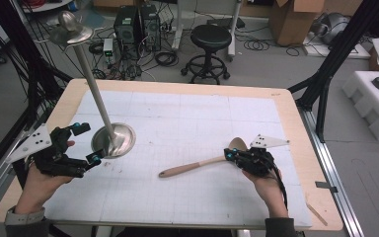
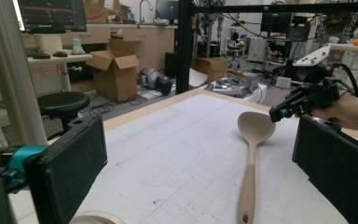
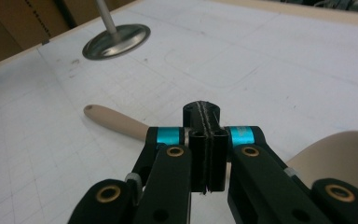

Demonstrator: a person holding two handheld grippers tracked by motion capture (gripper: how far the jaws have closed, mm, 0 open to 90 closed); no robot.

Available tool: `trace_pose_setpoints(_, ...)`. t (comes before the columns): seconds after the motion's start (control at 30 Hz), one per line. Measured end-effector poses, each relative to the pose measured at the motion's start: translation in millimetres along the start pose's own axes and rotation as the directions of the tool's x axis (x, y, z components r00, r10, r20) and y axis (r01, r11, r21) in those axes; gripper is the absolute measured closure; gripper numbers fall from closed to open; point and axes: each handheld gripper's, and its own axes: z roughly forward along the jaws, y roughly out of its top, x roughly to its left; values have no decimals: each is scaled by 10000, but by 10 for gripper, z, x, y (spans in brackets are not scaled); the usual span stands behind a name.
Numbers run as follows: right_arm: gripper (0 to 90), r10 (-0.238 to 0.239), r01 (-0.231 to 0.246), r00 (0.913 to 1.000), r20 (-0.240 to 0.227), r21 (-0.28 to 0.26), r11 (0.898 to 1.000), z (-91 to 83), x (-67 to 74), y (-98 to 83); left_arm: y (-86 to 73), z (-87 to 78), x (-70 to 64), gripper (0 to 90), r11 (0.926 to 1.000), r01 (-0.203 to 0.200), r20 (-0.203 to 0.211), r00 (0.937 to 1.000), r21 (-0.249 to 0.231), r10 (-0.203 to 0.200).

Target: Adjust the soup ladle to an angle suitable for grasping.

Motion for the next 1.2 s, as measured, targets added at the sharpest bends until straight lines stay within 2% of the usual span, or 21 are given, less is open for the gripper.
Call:
trace_pose_setpoints(0.1, 900, 107, -107, 9999, 68, 21, 9999, 44, -16, -49, -8, -5, 1, 34, 10000, -13, -3, 10000, 55, 13)
trace_pose_setpoints(0.33, 900, 179, -193, 9994, 301, 478, 9987, 206, -16, -100, -2, -37, -11, 34, 10000, 26, -9, 10000, -2, -26)
trace_pose_setpoints(0.4, 900, 10, -40, 9989, 472, 622, 9981, 269, -4, -105, -8, -46, -8, 34, 10000, 37, -44, 10000, 30, -37)
trace_pose_setpoints(0.57, 900, -194, 160, 9983, 548, 613, 9980, 308, -17, -99, -19, -58, -10, 34, 10000, 60, -47, 10000, 72, -60)
trace_pose_setpoints(0.67, 900, -64, 27, 9979, 644, 578, 9983, 320, -47, -92, -27, -62, -12, 34, 9999, 78, -67, 9999, 112, -77)
trace_pose_setpoints(0.73, 900, -200, 136, 9968, 771, 830, 9965, 352, -57, -94, -32, -64, -11, 34, 9999, 56, -72, 10000, 143, -55)
trace_pose_setpoints(0.83, 900, -129, 52, 9968, 787, 968, 9953, 419, -59, -88, -40, -65, -10, 34, 9998, 91, -93, 9999, 170, -89)
trace_pose_setpoints(1.0, 900, -657, 507, 9919, 1083, 1358, 9894, 536, -46, -49, -62, -59, -2, 34, 9996, 130, -131, 9998, 248, -127)
trace_pose_setpoints(1.2, 900, -722, 513, 9906, 1160, 1744, 9833, 632, -65, -45, -77, -54, 7, 34, 9993, 133, -147, 9998, 345, -128)
